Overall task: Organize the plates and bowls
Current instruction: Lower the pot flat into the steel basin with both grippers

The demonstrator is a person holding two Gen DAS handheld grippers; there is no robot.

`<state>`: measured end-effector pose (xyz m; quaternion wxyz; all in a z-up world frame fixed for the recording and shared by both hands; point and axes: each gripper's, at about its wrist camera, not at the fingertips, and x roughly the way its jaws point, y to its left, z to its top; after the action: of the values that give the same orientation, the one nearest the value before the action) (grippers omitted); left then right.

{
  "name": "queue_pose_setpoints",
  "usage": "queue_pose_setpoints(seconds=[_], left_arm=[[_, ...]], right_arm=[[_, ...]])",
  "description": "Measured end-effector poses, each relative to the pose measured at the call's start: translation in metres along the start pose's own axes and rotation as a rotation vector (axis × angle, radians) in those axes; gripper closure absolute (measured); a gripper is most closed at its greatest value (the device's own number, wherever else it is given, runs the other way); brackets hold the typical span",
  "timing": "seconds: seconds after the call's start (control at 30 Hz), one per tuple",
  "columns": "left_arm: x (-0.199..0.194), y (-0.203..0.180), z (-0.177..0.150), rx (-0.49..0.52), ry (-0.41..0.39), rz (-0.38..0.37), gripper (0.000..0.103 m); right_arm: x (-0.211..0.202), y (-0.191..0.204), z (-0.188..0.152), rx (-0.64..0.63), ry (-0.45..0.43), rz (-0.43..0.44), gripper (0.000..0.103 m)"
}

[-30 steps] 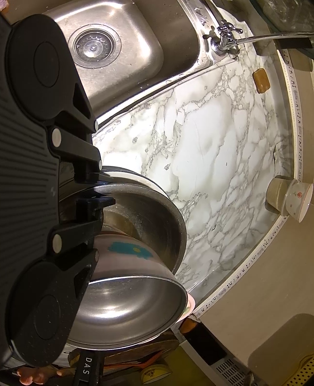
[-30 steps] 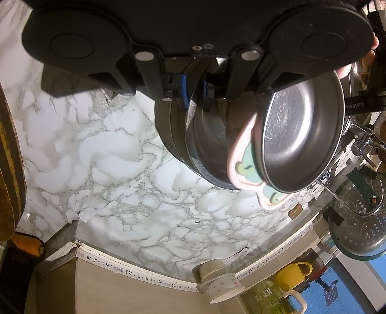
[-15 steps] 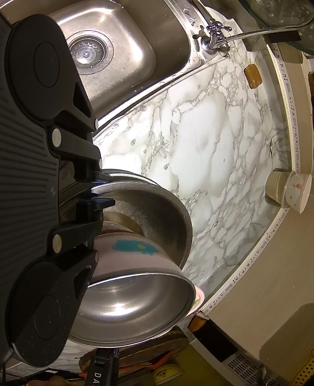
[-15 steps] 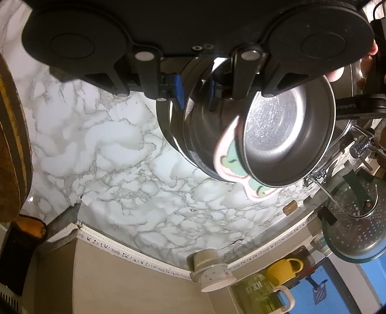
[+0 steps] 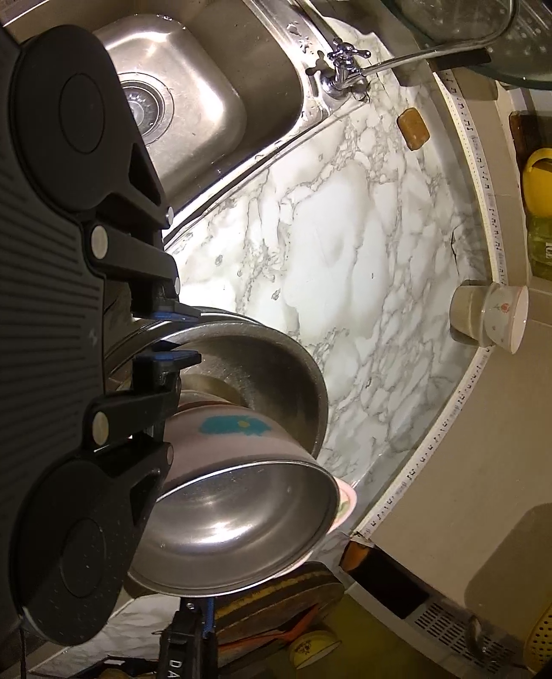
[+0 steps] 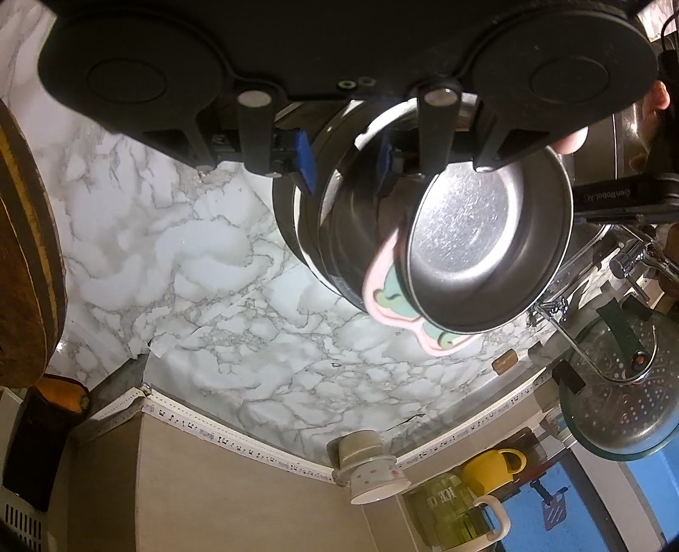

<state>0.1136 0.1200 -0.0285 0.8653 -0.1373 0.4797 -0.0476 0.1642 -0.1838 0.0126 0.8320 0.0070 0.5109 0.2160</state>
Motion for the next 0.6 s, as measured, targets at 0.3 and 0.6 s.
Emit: queue_pose_setpoints(seconds=[0.3,0.6], left_arm=[[-0.026,-0.007,-0.004,0.055,-0.069,0.032,0.09],[-0.054,-0.019,-0.014,0.106,-0.148,0.094,0.09]], right_arm=[[-0.022,0.003,-0.007,-0.013,-0.056,-0.014,0.065],[-0.043,0.017,-0.021,-0.069,-0.125,-0.031,0.053]])
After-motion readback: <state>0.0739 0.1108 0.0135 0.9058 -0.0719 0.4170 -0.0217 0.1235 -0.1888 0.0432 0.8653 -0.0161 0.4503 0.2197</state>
